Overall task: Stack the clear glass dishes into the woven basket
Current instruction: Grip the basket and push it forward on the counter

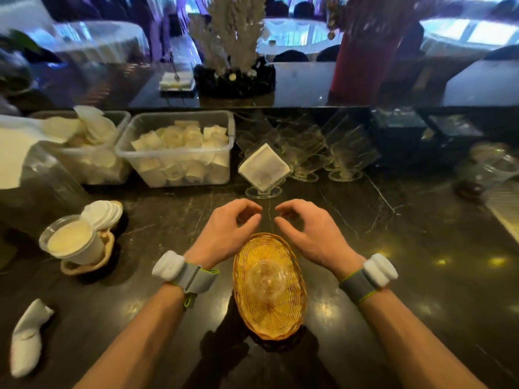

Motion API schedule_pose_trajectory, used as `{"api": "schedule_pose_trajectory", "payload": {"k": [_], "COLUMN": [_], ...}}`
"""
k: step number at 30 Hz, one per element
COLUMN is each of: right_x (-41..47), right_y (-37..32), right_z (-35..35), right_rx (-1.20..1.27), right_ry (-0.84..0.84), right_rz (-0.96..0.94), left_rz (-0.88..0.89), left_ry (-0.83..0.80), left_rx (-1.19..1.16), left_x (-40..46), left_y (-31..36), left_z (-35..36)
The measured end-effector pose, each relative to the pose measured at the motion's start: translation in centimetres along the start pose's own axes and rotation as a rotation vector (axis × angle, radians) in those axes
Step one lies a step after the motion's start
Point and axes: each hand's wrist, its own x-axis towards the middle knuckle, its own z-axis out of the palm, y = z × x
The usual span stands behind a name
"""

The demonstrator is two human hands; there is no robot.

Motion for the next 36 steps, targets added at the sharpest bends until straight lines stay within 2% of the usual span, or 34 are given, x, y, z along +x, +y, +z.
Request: {"api": "schedule_pose_trajectory", "payload": {"k": [2,6,8,13,18,28,36], "right_x": [-0.5,-2.2,-3.0,-5.0,-5.8,-6.0,-4.3], "right_y": [0.3,2.4,3.7,6.2,7.4,8.2,9.0], "right_z": [0.3,2.5,4.0,6.9,7.8,8.1,6.0], "right_rx": [-0.064,-0.442,-0.542,-0.614,-0.576,-0.504,-0.515], "right_ry": [-0.068,-0.227,-0.296,-0.387,-0.47,-0.437,-0.291], "right_rz": [0.05,0.213,0.295,0.415,0.471,0.49,0.448], "left_rz": [-0.029,-0.096,-0.152,-0.251,-0.262,-0.332,-0.382], "left_ry": [-0.034,-0.184,-0.231,-0.3,-0.264,-0.178,-0.094], "left_rx": [0.091,0.228,0.27,0.354,0.39,0.286,0.169], "left_x": [0.0,-0.2,-0.1,0.3,0.3,0.6,2.1], "left_y": [-1.4,-4.7,-5.9,-7.9,-8.5,-9.4,-9.2], "left_z": [0.9,3.5,4.4,6.0,6.7,7.2,6.9]}}
